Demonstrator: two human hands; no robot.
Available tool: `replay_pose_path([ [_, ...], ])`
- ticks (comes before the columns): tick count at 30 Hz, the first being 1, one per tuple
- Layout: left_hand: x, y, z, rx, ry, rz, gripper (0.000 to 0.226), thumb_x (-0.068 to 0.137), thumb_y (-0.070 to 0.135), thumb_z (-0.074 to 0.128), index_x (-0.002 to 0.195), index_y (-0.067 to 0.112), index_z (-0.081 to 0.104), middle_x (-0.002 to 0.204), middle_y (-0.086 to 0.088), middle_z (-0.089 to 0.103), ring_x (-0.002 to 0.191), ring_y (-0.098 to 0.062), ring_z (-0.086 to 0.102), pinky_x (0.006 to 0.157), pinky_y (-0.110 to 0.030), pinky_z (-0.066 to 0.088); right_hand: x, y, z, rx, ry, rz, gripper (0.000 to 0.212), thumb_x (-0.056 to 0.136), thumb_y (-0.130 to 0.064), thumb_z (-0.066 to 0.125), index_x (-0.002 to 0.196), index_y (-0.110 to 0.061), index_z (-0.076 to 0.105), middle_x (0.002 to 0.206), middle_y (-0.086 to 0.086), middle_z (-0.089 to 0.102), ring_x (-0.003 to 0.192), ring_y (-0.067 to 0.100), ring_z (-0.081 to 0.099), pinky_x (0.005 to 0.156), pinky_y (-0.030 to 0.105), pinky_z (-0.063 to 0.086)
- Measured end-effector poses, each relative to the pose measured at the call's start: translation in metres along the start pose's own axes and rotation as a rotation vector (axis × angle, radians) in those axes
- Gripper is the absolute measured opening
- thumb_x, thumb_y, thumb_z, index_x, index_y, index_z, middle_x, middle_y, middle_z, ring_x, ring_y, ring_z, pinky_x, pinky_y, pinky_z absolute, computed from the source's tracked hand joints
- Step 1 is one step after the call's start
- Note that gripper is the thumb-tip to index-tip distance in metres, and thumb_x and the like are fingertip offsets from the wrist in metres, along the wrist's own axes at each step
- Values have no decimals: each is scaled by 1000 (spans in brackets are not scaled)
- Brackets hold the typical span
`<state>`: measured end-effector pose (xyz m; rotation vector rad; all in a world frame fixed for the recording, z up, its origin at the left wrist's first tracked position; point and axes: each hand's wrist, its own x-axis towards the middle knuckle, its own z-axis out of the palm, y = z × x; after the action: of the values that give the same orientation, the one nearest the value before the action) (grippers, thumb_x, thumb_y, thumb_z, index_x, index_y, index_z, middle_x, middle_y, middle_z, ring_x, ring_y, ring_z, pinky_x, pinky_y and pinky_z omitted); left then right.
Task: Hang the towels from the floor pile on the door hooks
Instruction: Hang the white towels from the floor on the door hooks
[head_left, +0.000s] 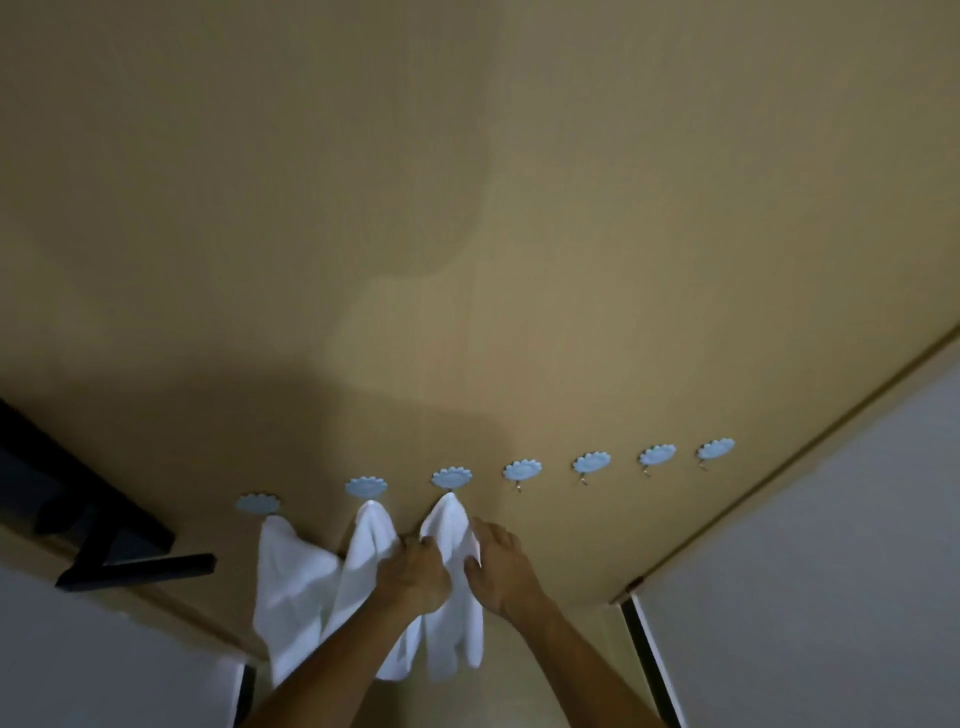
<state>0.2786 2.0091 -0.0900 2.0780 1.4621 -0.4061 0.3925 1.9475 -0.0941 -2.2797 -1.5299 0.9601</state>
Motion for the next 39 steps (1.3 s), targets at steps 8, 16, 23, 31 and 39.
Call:
replay_pose_path([
  [8, -24, 51, 20, 211, 16, 155, 43, 95, 29, 38, 136, 16, 36, 141, -7, 40, 134, -27, 36, 107, -39, 33, -48, 57, -5, -46, 85, 115, 59, 95, -29, 41, 149, -15, 20, 152, 10, 28, 139, 30, 26, 113, 37, 27],
  [16, -85, 157, 76, 415, -84, 478, 45, 96, 29, 37, 138, 12, 33, 142, -10, 35, 134, -28, 33, 108, -42, 31, -172, 150, -26, 11, 243, 352, 55, 97, -29, 40, 147, -13, 24, 153, 9, 24, 140, 28, 24, 113, 36, 24],
  [23, -212, 275, 204, 572, -202, 883, 52, 94, 32, 44, 139, 10, 32, 144, -11, 35, 135, -29, 33, 110, -40, 32, -372, 268, -9, 100, 422, 733, 53, 95, -34, 41, 144, -16, 30, 149, 9, 29, 135, 31, 31, 107, 42, 32],
  [31, -380, 350, 344, 855, -359, 1158, 47, 94, 32, 39, 136, 11, 35, 141, -15, 33, 131, -33, 32, 106, -45, 31, -600, 348, 64, 259, 508, 1105, 46, 96, -34, 39, 138, -14, 40, 143, 11, 36, 129, 33, 37, 104, 40, 35],
  [39, -487, 399, 443, 1031, -453, 1354, 50, 95, 31, 39, 140, 10, 32, 146, -17, 27, 136, -36, 25, 110, -46, 27, -748, 392, 132, 519, 547, 1348, 38, 92, -30, 44, 122, -8, 51, 127, 14, 48, 121, 30, 46, 97, 34, 40],
])
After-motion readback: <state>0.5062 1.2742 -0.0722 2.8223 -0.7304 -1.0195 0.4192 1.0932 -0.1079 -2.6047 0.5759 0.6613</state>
